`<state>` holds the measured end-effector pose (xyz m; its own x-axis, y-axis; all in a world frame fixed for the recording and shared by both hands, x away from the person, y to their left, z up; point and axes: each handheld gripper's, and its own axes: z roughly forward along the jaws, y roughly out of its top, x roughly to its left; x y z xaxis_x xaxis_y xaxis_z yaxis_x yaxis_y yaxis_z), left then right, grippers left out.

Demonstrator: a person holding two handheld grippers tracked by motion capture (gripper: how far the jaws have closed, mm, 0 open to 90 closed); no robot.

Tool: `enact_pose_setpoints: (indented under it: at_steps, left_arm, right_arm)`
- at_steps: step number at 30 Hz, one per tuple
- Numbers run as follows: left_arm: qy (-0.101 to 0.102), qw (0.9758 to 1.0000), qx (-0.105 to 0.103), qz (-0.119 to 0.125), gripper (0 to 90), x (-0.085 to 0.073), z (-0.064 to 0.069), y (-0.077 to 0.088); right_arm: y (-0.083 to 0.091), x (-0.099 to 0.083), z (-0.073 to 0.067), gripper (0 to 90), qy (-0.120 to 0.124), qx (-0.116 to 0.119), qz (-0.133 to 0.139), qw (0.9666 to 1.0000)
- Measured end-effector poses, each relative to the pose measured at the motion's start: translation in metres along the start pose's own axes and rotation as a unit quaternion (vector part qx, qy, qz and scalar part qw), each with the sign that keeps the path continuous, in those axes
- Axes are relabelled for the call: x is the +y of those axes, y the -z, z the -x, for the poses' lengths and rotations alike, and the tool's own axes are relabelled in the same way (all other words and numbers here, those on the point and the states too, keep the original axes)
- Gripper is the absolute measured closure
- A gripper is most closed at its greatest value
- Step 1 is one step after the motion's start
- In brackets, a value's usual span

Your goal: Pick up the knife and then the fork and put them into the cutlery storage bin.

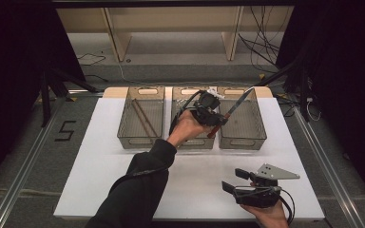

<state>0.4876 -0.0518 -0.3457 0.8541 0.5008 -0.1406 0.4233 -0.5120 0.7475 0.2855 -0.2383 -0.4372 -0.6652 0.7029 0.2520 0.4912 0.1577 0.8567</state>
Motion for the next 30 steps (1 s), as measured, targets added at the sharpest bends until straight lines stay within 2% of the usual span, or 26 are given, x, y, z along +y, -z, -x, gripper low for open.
enact_pose_setpoints:
  at_steps: [5,11,22,28,30]
  left_arm:
    - [0.013,0.9999,-0.005,0.01,76.6,0.013,0.001,-0.012]
    - [0.017,0.9997,-0.002,0.016,76.6,0.021,0.001,-0.024]
    - [0.05,0.9984,0.007,0.024,76.6,0.022,-0.01,-0.045]
    - [0.056,0.998,0.015,0.023,76.6,0.02,-0.012,-0.053]
    - [0.052,0.9983,0.016,0.022,76.6,0.02,-0.012,-0.055]
  right_arm:
    - [0.001,0.0,0.0,27.5,-0.001,0.002,0.001,1.0]
    - [0.001,0.0,0.0,27.5,0.0,0.004,0.001,1.0]
    - [0.0,0.0,-0.001,27.5,0.001,0.007,0.002,1.0]
    - [-0.001,0.0,-0.002,27.5,0.001,0.009,0.0,1.0]
    - [-0.001,0.0,-0.002,27.5,0.002,0.009,0.0,1.0]
